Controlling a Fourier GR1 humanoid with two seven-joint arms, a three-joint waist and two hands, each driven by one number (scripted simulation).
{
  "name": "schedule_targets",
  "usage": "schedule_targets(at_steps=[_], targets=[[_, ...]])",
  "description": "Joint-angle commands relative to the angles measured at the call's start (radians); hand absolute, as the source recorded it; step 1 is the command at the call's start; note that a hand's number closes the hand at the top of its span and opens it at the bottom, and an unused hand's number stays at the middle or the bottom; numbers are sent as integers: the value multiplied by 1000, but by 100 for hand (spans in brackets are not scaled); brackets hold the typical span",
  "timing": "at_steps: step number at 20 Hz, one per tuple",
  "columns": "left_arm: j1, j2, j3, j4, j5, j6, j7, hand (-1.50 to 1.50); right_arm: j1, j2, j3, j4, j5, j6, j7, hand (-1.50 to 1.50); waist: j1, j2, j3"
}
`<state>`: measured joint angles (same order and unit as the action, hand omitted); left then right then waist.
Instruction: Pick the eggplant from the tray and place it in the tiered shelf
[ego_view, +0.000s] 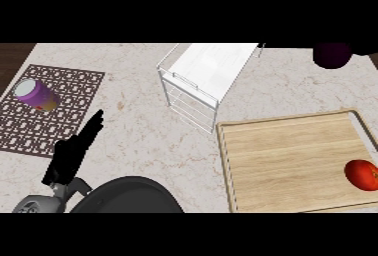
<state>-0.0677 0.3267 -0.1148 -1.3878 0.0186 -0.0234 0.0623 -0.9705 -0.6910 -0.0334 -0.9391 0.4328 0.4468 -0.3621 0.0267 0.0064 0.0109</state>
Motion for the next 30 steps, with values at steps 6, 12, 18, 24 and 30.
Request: schedule_targets(at_steps=[6, 12, 18, 24, 30], targets=[[-6, -56, -20, 59, 0, -11, -26, 0, -307, 19, -48, 295, 42, -25, -3, 150, 19, 8, -12], [-43, -79, -51, 41, -4, -10, -2, 0, -449, 117, -28, 450, 108, -130, 58, 150, 49, 21, -12], [-47, -70, -46, 49, -5, -4, -2, 0, -502, 213, 12, 549, 177, -236, 26, 150, 62, 27, -12], [-16, -84, -80, 33, -12, 1, -5, 0, -559, 289, 42, 628, 219, -255, -1, 150, 65, 24, -12], [-58, -80, -67, 14, -2, 6, 27, 0, -534, 381, 76, 716, 266, -304, -21, 150, 64, 27, -12]])
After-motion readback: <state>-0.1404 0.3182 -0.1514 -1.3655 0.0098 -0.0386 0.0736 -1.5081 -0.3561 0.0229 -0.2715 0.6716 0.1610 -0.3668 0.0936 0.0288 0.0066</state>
